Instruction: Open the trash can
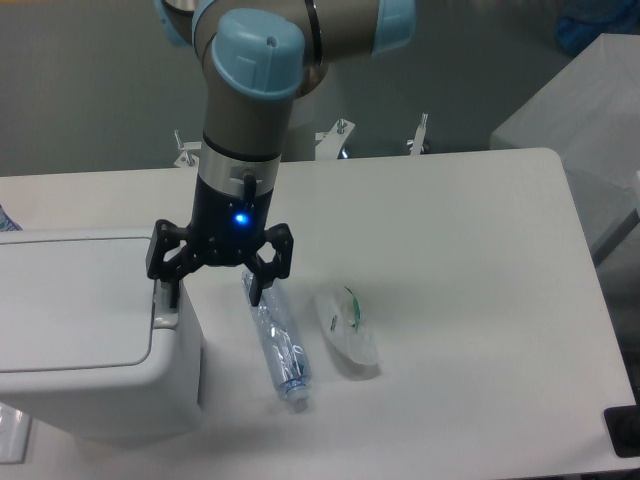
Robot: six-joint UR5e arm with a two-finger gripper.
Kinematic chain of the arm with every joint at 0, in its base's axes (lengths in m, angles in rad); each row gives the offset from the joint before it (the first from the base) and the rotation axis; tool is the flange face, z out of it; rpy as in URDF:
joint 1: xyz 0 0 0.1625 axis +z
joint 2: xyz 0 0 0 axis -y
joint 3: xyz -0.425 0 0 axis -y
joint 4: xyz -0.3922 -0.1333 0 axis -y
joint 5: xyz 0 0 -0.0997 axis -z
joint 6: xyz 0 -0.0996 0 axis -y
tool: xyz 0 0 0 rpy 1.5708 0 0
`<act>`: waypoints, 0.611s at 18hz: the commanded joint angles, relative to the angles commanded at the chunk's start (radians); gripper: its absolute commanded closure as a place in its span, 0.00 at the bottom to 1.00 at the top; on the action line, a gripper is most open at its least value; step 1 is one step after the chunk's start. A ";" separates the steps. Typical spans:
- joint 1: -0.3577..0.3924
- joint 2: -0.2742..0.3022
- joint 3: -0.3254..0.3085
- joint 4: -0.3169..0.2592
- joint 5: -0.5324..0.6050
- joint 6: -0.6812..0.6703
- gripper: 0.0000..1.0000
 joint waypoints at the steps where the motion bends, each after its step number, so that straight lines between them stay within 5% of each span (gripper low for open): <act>1: 0.000 -0.002 0.000 0.000 0.002 0.000 0.00; 6: 0.000 -0.003 0.014 0.005 0.002 0.005 0.00; 11: 0.002 -0.008 0.136 0.041 0.134 0.116 0.00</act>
